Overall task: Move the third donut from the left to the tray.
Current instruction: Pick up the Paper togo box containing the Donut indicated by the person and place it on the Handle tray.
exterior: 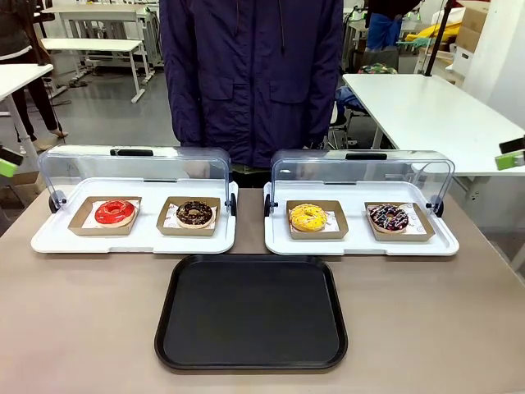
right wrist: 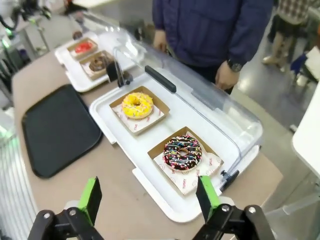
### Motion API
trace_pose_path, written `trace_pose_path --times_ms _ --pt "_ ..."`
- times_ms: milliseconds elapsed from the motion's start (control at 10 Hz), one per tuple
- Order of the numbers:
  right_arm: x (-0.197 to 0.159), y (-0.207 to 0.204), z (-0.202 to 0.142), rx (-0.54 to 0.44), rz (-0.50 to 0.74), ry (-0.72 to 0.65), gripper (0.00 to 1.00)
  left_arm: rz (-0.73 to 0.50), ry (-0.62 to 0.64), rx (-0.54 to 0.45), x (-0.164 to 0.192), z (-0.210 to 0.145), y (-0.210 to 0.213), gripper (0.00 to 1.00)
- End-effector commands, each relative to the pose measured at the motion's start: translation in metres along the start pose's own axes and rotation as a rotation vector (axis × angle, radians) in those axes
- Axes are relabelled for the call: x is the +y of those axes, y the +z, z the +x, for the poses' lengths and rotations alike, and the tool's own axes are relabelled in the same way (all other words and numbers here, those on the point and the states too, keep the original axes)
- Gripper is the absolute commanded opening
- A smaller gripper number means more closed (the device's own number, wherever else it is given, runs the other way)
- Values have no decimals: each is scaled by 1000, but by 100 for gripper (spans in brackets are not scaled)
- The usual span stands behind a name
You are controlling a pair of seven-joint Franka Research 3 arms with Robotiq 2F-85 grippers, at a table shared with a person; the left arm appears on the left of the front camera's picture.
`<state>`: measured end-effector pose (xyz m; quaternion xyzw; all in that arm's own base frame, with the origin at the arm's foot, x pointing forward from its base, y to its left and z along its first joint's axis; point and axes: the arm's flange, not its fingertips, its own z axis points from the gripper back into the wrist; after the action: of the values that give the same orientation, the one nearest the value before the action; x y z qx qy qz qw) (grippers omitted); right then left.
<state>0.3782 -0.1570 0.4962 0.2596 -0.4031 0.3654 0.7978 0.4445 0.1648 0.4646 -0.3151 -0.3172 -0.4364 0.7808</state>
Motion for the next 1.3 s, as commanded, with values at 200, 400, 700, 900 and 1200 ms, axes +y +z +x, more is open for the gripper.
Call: trace_pose_path --times_ms 200,400,700,900,1200 --pt "-7 23 -30 -114 30 53 100 11 -67 -131 26 -36 9 100" --pt "-8 27 -40 -140 29 51 100 47 -118 -158 24 -45 15 100" --pt "-12 28 -45 -153 25 48 100 44 -131 -188 21 -50 5 100" --pt "-12 25 -47 -161 27 45 100 51 -138 -206 20 -59 9 100" --pt "-17 26 -49 -172 23 30 100 76 -164 -234 20 -61 3 100"
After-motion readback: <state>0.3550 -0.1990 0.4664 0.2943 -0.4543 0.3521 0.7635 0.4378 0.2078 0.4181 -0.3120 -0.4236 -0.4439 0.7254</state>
